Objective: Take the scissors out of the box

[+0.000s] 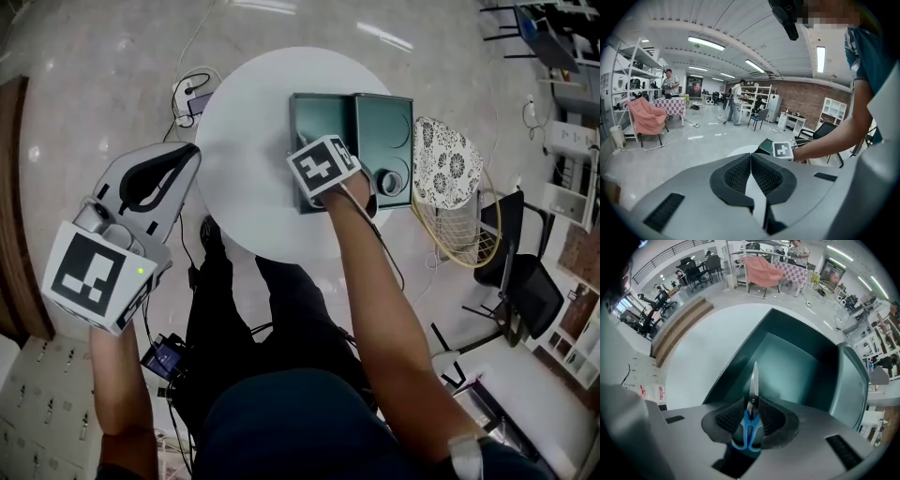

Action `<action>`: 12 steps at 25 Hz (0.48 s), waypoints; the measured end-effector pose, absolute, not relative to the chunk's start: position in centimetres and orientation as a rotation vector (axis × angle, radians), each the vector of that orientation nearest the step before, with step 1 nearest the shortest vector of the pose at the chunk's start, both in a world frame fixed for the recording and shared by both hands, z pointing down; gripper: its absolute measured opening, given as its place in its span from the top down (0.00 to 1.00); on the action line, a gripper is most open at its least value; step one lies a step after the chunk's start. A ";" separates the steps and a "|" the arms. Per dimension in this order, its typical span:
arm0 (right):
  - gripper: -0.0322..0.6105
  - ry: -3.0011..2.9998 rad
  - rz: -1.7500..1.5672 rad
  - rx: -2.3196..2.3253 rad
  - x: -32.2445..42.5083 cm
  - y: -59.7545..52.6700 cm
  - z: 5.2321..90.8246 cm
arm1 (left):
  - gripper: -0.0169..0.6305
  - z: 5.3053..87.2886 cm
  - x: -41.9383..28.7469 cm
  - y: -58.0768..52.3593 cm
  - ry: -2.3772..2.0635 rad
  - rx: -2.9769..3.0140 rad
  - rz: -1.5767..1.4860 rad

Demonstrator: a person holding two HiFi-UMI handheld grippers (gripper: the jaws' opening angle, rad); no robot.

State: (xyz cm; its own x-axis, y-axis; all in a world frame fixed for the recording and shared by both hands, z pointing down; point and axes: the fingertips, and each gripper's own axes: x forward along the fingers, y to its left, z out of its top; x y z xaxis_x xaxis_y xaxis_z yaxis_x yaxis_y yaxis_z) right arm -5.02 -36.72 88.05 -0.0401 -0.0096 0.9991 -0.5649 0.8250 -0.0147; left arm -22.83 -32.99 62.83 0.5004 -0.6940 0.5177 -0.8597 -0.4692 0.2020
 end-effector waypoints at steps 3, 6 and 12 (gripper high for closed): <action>0.81 -1.561 0.511 0.476 -4.9 -36.7 87.8 | 0.94 62.4 -23.9 -33.0 -1.300 2.313 0.507; 0.82 -1.578 0.549 0.496 -4.6 -36.4 87.4 | 0.94 61.7 -24.3 -32.9 -1.314 2.319 0.509; 0.83 -1.661 0.630 0.570 -7.0 -34.8 85.9 | 0.94 60.6 -27.9 -31.7 -1.325 2.332 0.514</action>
State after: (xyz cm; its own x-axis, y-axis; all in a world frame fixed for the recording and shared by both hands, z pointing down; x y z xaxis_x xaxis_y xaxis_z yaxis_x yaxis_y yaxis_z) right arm -6.99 -34.80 85.87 -0.1703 -0.0283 0.9850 -0.6741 0.7324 -0.0955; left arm -27.93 -31.67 60.63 0.4806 -0.7190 0.5020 -0.8694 -0.4654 0.1658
